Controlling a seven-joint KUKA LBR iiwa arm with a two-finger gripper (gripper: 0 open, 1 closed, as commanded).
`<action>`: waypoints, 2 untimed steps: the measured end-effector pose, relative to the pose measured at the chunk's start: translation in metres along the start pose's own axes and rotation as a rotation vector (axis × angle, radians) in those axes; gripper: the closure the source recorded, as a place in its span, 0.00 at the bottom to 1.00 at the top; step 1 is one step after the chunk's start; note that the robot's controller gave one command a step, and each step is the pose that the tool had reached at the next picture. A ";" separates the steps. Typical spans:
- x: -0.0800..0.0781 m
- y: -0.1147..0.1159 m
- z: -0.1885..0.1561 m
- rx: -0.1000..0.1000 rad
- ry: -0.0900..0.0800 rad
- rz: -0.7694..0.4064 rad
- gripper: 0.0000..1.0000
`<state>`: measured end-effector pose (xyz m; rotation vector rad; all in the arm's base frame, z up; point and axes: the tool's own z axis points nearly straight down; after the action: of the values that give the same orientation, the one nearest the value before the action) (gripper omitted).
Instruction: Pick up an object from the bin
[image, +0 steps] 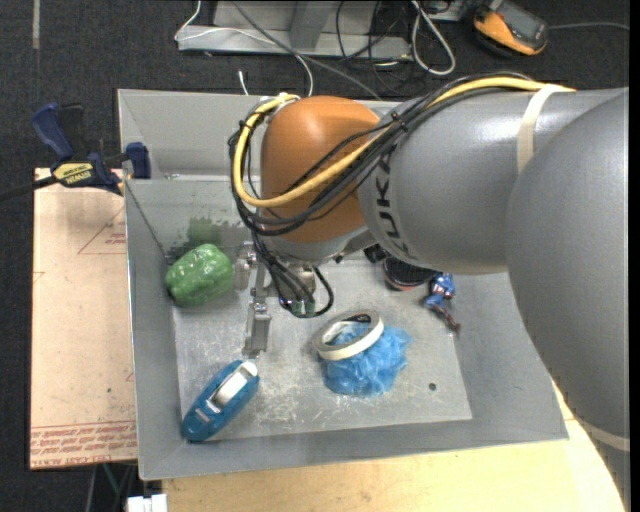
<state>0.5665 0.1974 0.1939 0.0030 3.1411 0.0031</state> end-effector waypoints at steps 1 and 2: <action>0.000 0.000 0.000 0.000 0.000 0.000 0.00; 0.025 -0.023 0.037 0.001 0.003 -0.016 0.00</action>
Offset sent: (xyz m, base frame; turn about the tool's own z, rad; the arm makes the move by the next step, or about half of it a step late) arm -0.0247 -0.0223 -0.0354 -0.0175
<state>0.5410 0.1745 0.1564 -0.0218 3.1443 0.0014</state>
